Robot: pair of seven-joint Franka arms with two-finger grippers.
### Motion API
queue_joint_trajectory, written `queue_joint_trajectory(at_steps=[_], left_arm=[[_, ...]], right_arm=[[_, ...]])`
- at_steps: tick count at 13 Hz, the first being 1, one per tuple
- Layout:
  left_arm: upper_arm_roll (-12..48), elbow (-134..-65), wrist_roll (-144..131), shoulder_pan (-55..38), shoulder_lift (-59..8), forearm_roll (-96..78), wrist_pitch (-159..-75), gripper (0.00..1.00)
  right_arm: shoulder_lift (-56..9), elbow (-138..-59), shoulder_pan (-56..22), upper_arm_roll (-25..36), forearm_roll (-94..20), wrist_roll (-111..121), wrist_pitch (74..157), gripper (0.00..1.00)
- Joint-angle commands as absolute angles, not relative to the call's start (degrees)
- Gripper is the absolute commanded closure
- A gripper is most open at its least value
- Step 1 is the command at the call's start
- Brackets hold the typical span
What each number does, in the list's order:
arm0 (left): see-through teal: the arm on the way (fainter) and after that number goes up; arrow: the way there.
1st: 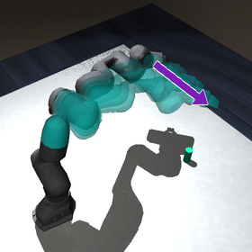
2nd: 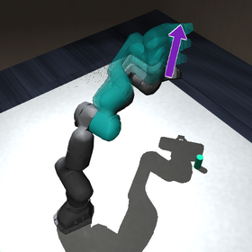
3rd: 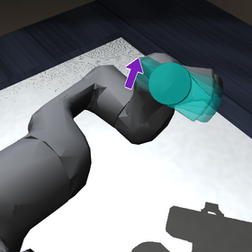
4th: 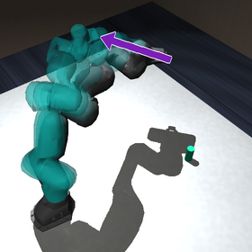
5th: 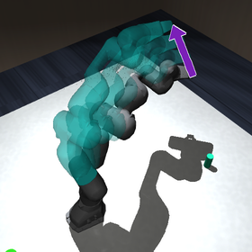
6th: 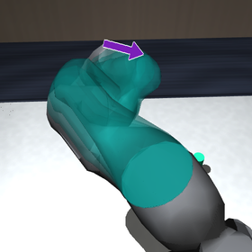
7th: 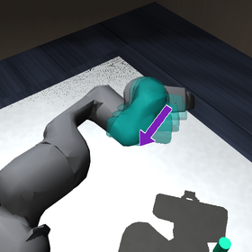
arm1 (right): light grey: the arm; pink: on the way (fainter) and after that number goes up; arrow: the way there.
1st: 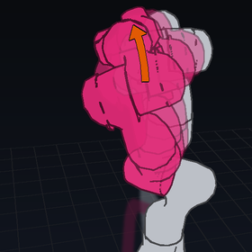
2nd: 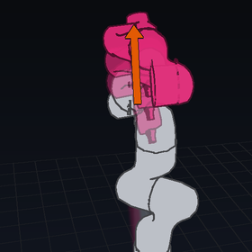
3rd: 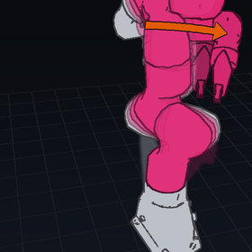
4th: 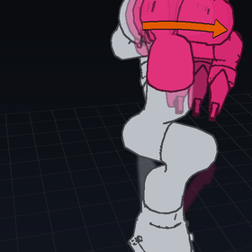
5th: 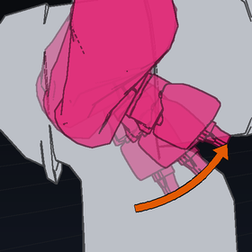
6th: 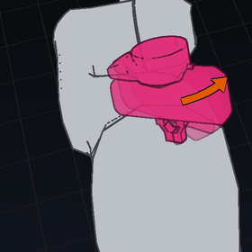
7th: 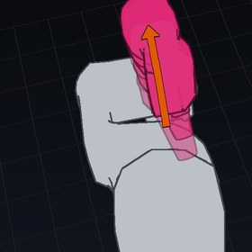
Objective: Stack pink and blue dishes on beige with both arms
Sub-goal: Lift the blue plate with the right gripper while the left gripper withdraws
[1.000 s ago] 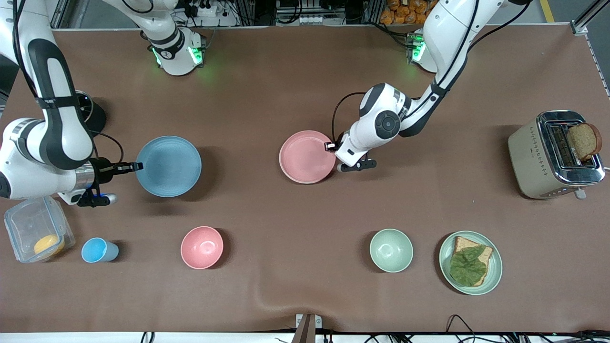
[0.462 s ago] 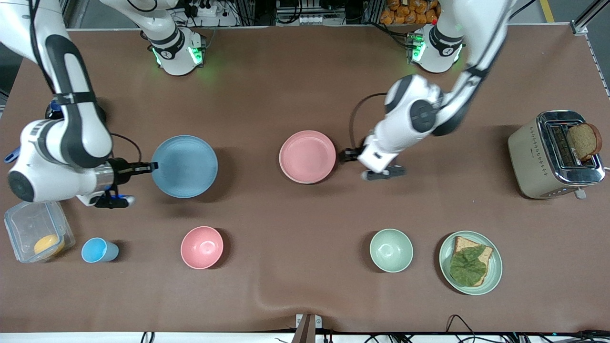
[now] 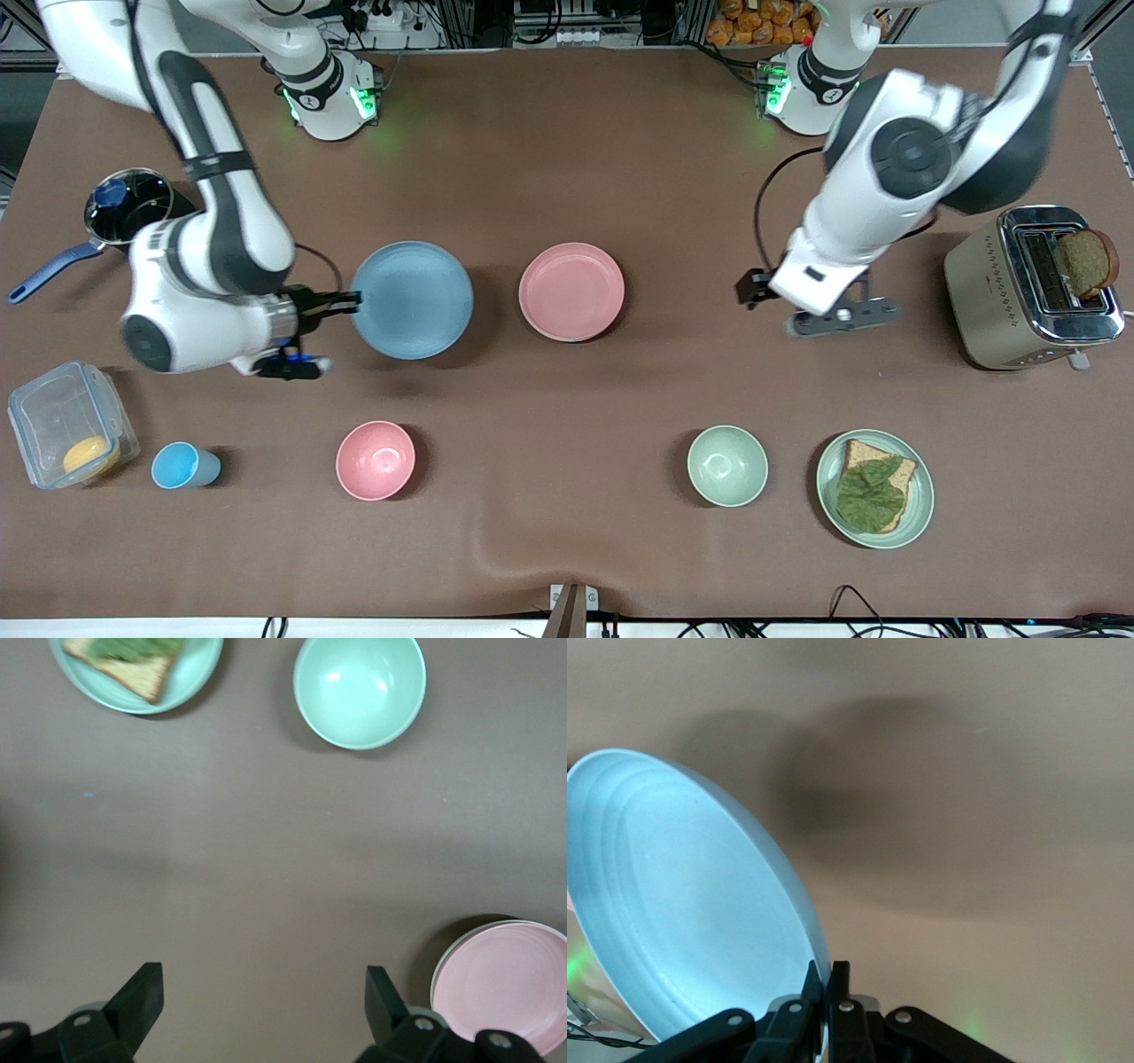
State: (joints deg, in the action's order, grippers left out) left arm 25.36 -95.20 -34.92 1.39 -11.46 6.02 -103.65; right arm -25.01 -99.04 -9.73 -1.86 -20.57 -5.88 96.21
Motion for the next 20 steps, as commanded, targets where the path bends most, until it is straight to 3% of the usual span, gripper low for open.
queue_joint_trajectory(at_steps=[1,5,8,11,16,17,18,20], left_arm=[[26.1,-88.17,-34.29,4.12,-11.35,7.56,-96.61,0.0],[24.36,-88.59,-28.25,7.3,-4.51,6.94,-95.98,0.0],[11.91,-88.51,-15.43,1.34,-1.33,3.71,-93.52,0.0],[4.33,-88.24,-12.75,-3.06,-0.27,0.7,-92.29,0.0],[3.87,-88.59,-10.02,-1.15,1.31,-1.75,-90.62,0.0],[4.13,-88.51,-10.02,-0.97,1.49,-1.93,-90.53,0.0],[4.48,-88.51,-9.93,-0.62,1.67,-2.02,-90.53,0.0],[4.83,-88.24,-9.06,-0.18,1.67,-2.2,-90.53,0.0]], right_arm=[[-28.2,-97.73,-13.43,-1.32,-27.21,-7.21,96.68,1.0],[-31.81,-97.65,-21.08,-1.32,-33.39,-9.3,102.46,1.0],[-34.62,-96.33,-26.09,-1.32,-34.72,-13.53,107.57,1.0],[-36.73,-94.66,-28.64,-1.32,-38.66,-13.71,108.01,1.0],[-38.58,-94.57,-29.36,-1.32,-38.94,-13.71,111.88,1.0],[-38.76,-94.57,-29.44,-1.32,-39.02,-13.8,112.06,0.86],[-38.76,-94.57,-29.44,-1.32,-39.02,-13.54,112.15,0.03],[-38.58,-93.87,-29.36,-1.32,-38.85,-13.62,111.71,0.0]])
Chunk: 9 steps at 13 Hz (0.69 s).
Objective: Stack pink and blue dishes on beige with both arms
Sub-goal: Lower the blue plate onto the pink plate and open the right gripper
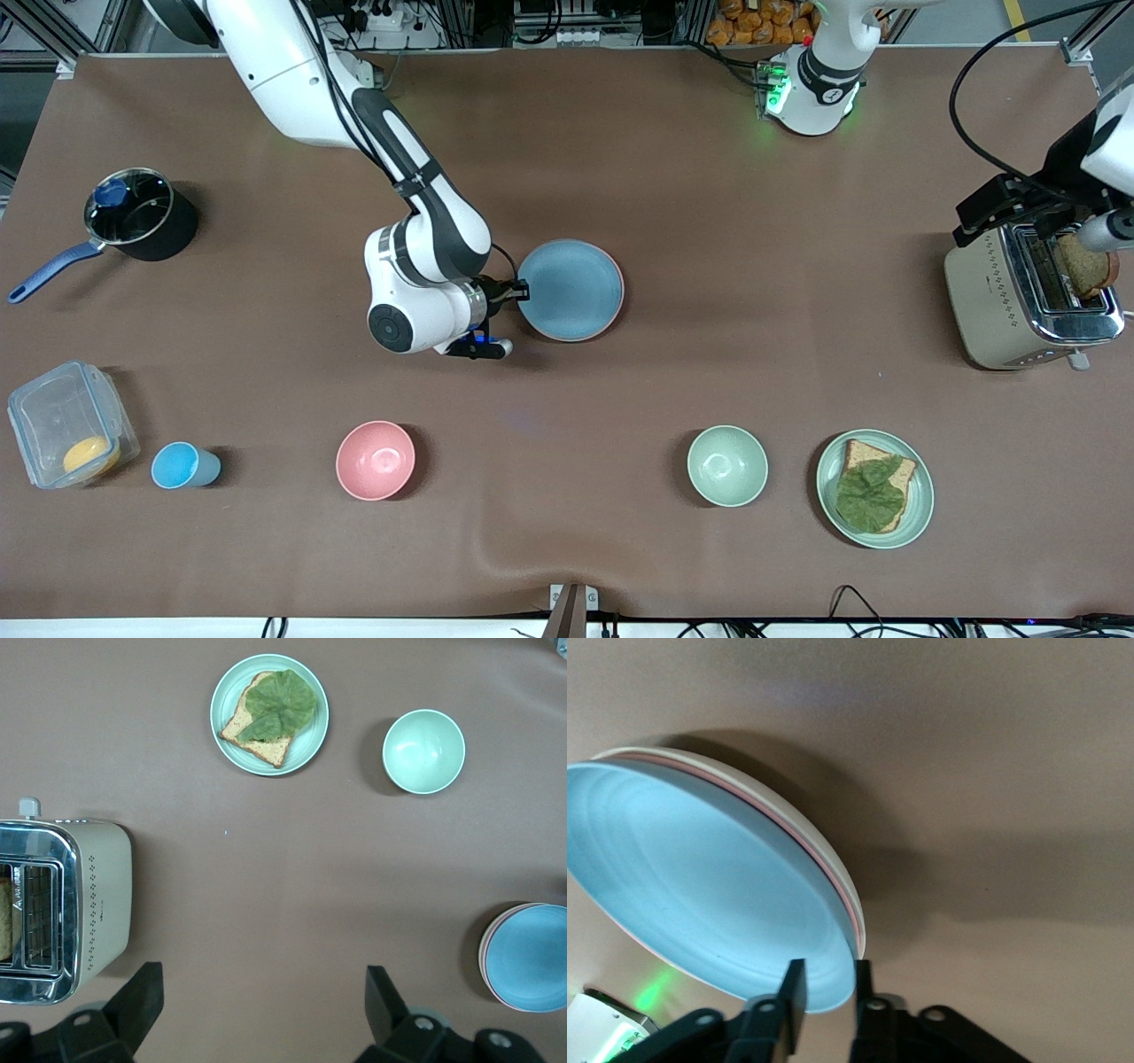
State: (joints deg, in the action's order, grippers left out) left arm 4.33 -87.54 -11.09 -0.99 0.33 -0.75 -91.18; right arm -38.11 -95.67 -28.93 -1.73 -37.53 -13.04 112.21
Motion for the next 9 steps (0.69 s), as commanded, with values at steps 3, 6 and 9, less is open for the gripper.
queue_joint_trajectory(at_steps=[3,6,9], left_arm=[[5.01,-88.33,-8.09,-0.18,1.76,-2.11,-89.57,0.0],[5.89,-88.33,-8.17,-0.26,1.76,-2.02,-89.12,0.0],[7.38,-88.59,-8.88,-0.18,2.37,-1.76,-87.01,0.0]], right_arm=[[-37.71,-92.82,-27.17,-0.97,-38.06,-13.36,110.75,0.0],[-37.44,-88.79,-21.73,-0.18,-36.92,-12.92,102.17,0.0],[-36.04,-85.79,-15.57,0.0,-26.23,-12.57,94.5,0.0]])
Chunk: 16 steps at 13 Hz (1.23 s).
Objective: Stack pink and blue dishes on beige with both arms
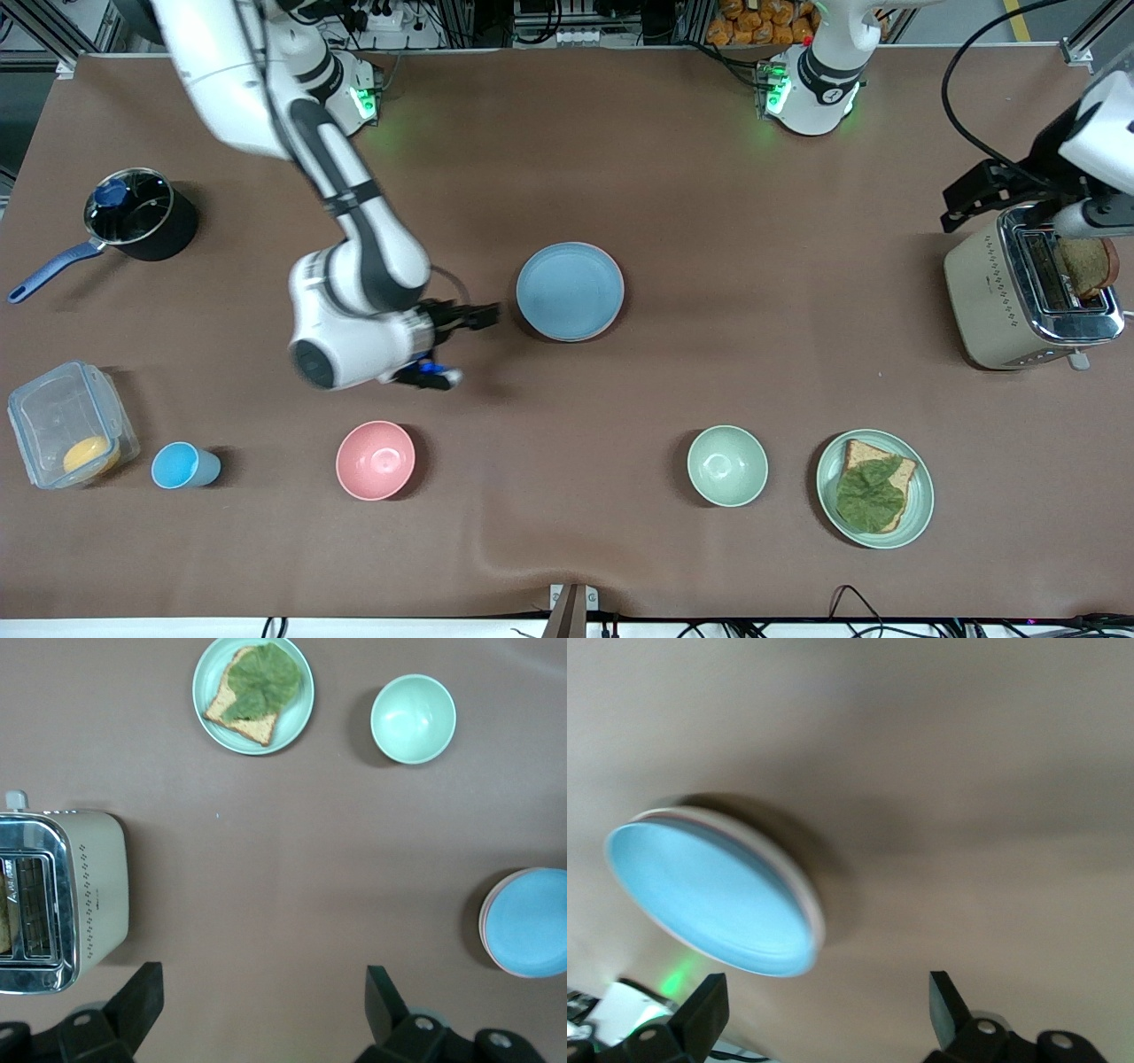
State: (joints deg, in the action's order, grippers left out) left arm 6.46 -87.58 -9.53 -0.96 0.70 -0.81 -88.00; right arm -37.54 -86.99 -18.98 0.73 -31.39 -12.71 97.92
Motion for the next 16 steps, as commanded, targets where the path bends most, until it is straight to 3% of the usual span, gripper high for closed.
queue_joint_trajectory(at_steps=[1,7,16], left_arm=[[7.3,-88.59,-8.27,-0.18,2.46,-1.76,-86.92,0.0],[7.29,-89.47,-8.09,-0.09,3.42,-1.5,-86.4,0.0],[7.12,-91.93,-7.82,-0.26,5.54,-1.41,-86.75,0.0]], right_arm=[[-34.99,-85.78,-14.16,0.0,-23.15,-12.48,93.96,0.0],[-29.02,-85.6,-6.6,0.61,-9.5,-6.0,93.87,0.0],[-9.07,-90.0,2.46,0.7,0.61,-5.63,93.96,0.0]])
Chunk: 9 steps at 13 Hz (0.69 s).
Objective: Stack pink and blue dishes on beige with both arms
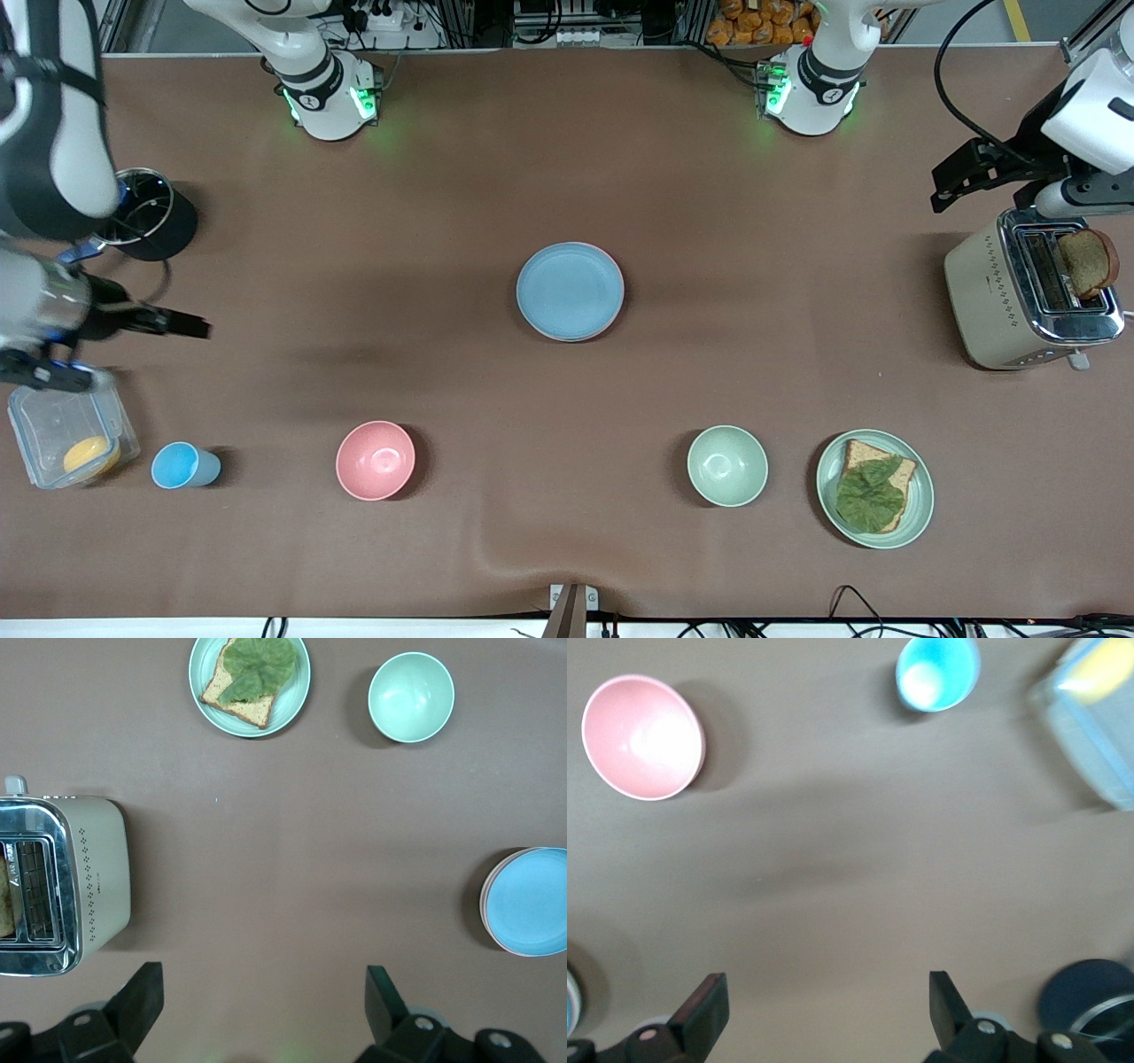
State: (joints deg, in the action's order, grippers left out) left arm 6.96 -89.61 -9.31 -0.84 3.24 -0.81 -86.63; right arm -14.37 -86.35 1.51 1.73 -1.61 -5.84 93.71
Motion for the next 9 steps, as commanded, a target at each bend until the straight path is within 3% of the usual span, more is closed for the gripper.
queue_joint_trajectory(at_steps=[1,4,9], left_arm=[[7.12,-92.02,-7.82,-0.26,5.54,-1.41,-86.84,0.0],[7.12,-92.2,-7.82,-0.26,5.97,-1.49,-86.84,0.0],[7.12,-92.55,-7.73,0.0,6.51,-1.67,-87.19,0.0]], right_arm=[[-7.66,-89.91,2.72,0.7,0.7,-5.63,93.52,0.0],[-4.14,-89.13,3.43,0.7,0.88,-5.63,93.43,0.0],[-3.95,-85.96,3.34,0.26,-0.18,-6.06,88.77,0.0]])
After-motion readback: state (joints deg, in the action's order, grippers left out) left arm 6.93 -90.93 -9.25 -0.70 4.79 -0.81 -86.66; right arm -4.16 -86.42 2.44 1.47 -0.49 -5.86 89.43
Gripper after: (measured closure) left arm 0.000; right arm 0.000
